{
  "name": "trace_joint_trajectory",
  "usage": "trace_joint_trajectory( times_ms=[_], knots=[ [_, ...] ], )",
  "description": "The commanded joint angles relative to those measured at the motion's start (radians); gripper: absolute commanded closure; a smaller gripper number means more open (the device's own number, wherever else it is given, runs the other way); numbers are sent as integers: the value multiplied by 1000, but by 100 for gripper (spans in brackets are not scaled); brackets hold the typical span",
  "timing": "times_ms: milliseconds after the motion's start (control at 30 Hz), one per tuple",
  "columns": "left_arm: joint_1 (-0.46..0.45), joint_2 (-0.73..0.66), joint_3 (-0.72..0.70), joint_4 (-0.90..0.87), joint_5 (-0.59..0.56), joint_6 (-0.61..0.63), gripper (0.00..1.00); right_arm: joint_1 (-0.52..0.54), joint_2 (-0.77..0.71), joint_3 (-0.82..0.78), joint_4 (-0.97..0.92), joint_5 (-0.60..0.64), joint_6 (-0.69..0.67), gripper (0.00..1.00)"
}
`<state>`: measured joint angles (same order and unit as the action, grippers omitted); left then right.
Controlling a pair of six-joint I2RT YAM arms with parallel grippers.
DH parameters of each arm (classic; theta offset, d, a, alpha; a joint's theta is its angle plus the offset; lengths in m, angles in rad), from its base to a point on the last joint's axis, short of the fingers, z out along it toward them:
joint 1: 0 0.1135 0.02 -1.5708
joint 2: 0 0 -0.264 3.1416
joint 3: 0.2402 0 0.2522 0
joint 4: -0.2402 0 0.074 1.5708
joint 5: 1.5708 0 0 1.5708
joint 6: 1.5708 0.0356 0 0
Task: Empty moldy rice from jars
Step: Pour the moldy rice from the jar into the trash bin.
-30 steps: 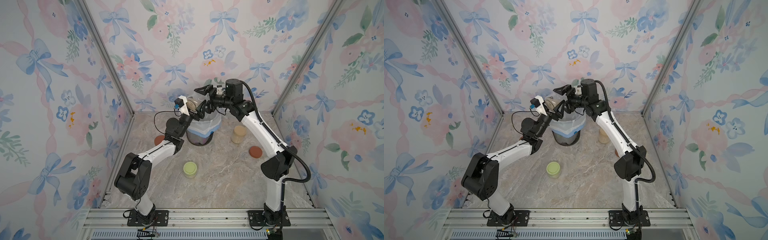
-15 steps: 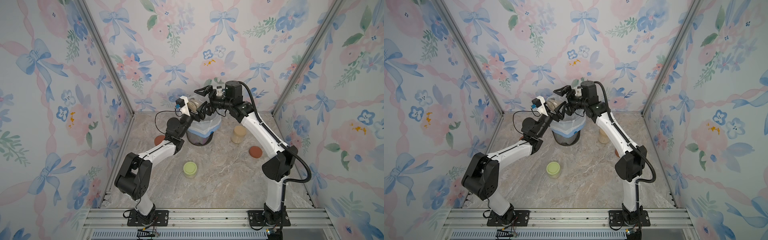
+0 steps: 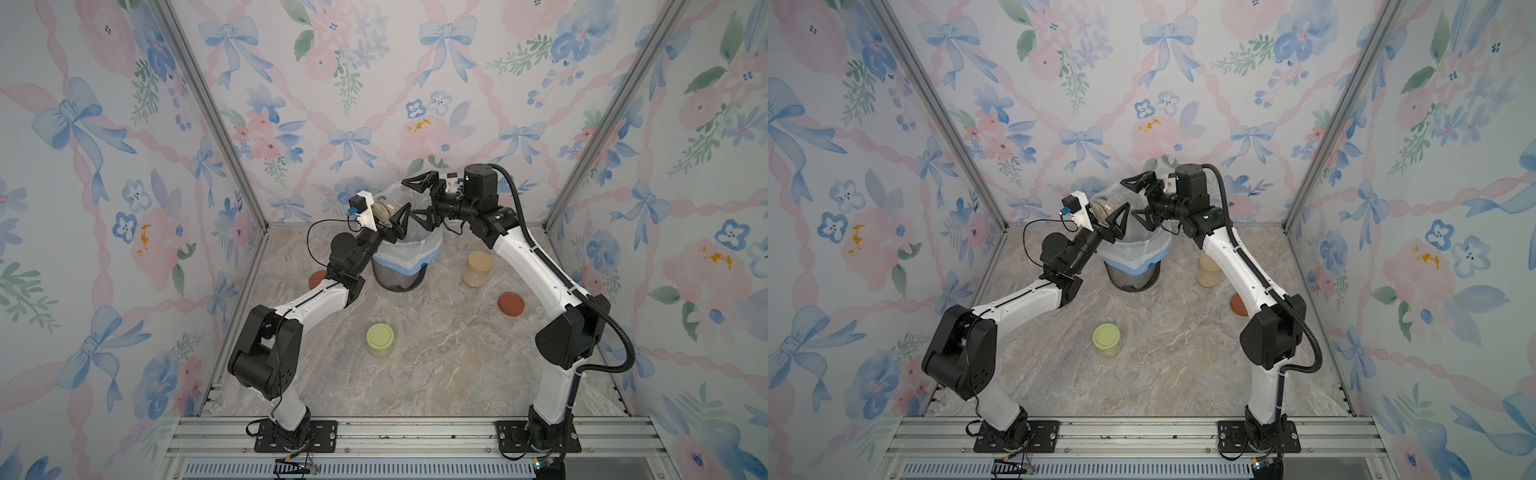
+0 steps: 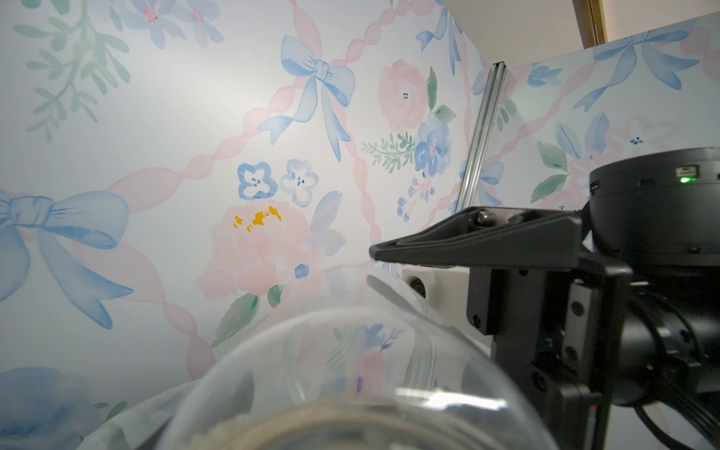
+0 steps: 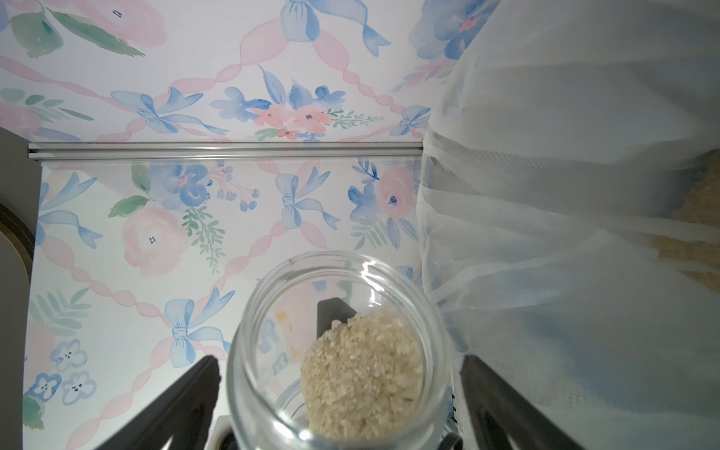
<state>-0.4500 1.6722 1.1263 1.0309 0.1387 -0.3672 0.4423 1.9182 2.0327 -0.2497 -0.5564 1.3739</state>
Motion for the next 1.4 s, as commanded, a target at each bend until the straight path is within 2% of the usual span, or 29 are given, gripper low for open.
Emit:
trace_joint_trajectory(
  times_ms=[0, 300, 567, 767, 1167, 1367],
  knots=[
    [11, -59, 77, 0, 14, 29, 100, -23, -46, -22, -1, 14, -44, 3],
    [14, -99, 197, -378, 19, 160, 100, -61, -77, 1, -138, 32, -197, 3],
    [22, -121, 310, -722, -22, 226, 100, -90, -95, 57, -295, 56, -379, 3],
    [25, -117, 398, -918, -48, 260, 100, -115, -109, 64, -334, 58, -442, 3],
    [35, 40, 740, -1287, -65, 252, 100, -136, -116, 53, -346, 50, -486, 3],
    [35, 173, 980, -1486, -54, 202, 100, -142, -118, 27, -332, 46, -488, 3]
  ],
)
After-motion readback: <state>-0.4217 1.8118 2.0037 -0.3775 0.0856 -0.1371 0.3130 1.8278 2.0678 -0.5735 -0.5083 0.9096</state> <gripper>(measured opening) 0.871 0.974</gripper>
